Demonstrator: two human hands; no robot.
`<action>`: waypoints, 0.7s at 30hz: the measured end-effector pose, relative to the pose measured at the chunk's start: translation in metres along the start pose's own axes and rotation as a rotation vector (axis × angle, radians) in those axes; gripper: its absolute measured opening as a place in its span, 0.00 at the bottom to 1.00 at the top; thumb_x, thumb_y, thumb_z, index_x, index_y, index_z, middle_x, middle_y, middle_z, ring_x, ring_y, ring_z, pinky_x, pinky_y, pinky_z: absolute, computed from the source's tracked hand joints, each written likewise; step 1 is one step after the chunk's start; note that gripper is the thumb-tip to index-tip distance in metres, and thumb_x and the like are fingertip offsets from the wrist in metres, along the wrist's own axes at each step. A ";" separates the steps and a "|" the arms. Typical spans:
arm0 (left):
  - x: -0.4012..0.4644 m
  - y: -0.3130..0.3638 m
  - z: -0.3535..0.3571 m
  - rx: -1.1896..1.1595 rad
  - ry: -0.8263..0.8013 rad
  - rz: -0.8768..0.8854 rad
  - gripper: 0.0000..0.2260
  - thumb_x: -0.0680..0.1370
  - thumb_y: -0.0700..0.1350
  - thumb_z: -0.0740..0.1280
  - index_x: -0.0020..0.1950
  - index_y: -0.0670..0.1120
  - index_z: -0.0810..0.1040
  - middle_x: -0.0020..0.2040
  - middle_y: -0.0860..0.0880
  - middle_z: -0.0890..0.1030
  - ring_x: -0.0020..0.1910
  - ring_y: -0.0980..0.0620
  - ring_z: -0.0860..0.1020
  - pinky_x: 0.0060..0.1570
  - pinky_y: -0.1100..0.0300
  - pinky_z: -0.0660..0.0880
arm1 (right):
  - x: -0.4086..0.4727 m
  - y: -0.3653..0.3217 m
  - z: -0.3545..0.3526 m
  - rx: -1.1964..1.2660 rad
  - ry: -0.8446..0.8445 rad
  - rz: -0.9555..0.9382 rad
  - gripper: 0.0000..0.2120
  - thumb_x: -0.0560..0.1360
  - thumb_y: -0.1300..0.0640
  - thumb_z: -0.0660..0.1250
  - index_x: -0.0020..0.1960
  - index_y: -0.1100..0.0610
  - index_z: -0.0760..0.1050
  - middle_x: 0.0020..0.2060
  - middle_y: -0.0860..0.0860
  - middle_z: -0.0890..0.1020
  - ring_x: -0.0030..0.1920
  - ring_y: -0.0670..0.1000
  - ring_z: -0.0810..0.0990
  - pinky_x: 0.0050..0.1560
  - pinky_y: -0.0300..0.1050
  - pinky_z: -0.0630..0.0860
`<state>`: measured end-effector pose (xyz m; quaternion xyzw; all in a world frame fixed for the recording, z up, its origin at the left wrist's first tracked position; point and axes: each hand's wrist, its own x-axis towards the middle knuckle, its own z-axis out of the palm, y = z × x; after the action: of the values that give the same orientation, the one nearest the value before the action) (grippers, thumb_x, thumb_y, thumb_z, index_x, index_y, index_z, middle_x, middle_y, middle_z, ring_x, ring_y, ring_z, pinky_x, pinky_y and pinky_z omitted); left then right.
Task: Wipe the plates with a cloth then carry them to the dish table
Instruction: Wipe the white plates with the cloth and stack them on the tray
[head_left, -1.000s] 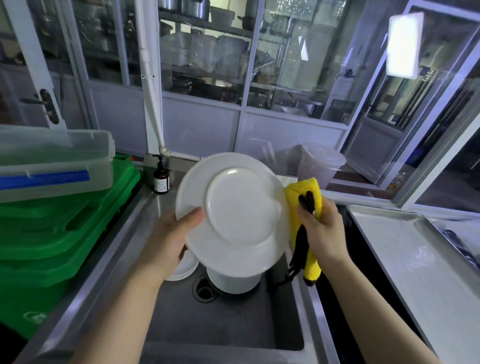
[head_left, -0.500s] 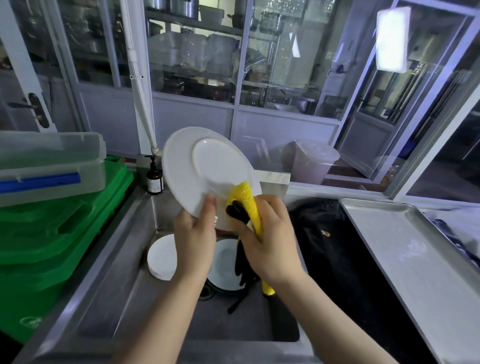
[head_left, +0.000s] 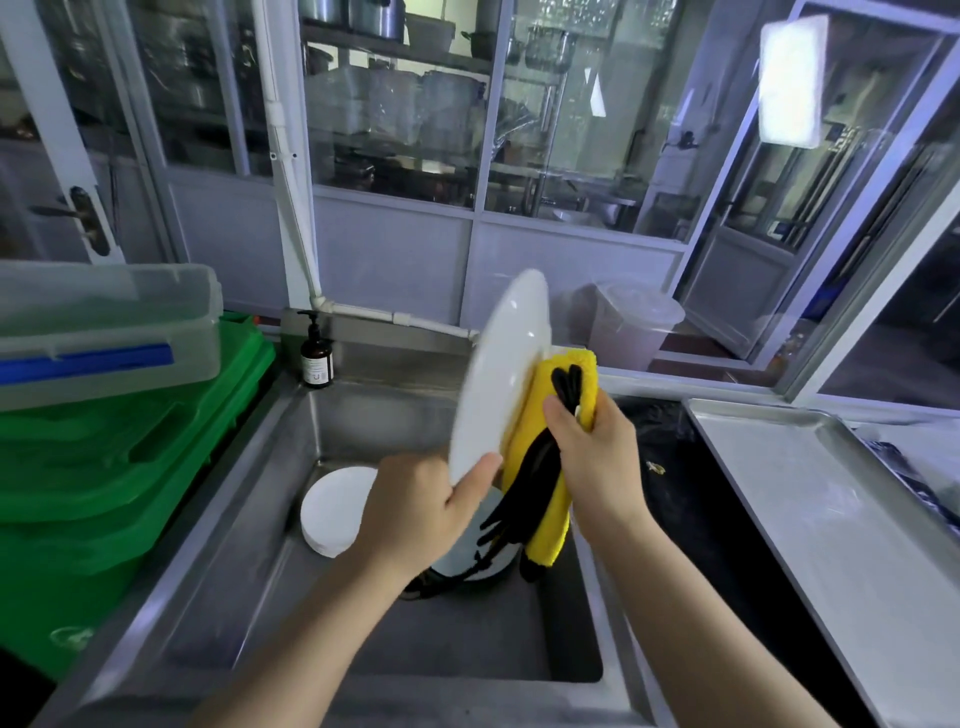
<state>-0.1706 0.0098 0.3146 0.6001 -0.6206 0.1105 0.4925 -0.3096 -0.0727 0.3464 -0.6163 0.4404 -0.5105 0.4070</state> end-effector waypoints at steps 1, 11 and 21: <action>0.003 0.000 -0.003 0.082 -0.032 0.108 0.24 0.76 0.57 0.60 0.25 0.49 0.54 0.19 0.54 0.54 0.15 0.52 0.55 0.19 0.66 0.47 | 0.000 0.001 -0.001 0.076 0.008 0.056 0.10 0.76 0.56 0.67 0.36 0.55 0.73 0.29 0.46 0.74 0.32 0.46 0.73 0.38 0.46 0.71; 0.030 -0.017 -0.020 0.556 -0.447 0.477 0.35 0.63 0.47 0.80 0.69 0.52 0.74 0.20 0.52 0.73 0.16 0.51 0.72 0.15 0.65 0.66 | -0.011 -0.016 -0.012 0.712 -0.210 0.427 0.39 0.62 0.32 0.66 0.65 0.56 0.75 0.58 0.57 0.82 0.59 0.58 0.80 0.64 0.60 0.72; 0.034 -0.050 -0.016 0.311 -0.345 -0.043 0.41 0.71 0.48 0.75 0.78 0.56 0.57 0.70 0.47 0.73 0.69 0.46 0.70 0.60 0.49 0.72 | -0.009 0.004 -0.014 0.745 -0.043 0.560 0.20 0.72 0.65 0.57 0.64 0.65 0.71 0.54 0.65 0.79 0.56 0.67 0.78 0.64 0.67 0.69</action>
<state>-0.1137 -0.0133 0.3249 0.6917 -0.6582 0.0901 0.2832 -0.3244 -0.0661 0.3421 -0.2958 0.3681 -0.4913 0.7319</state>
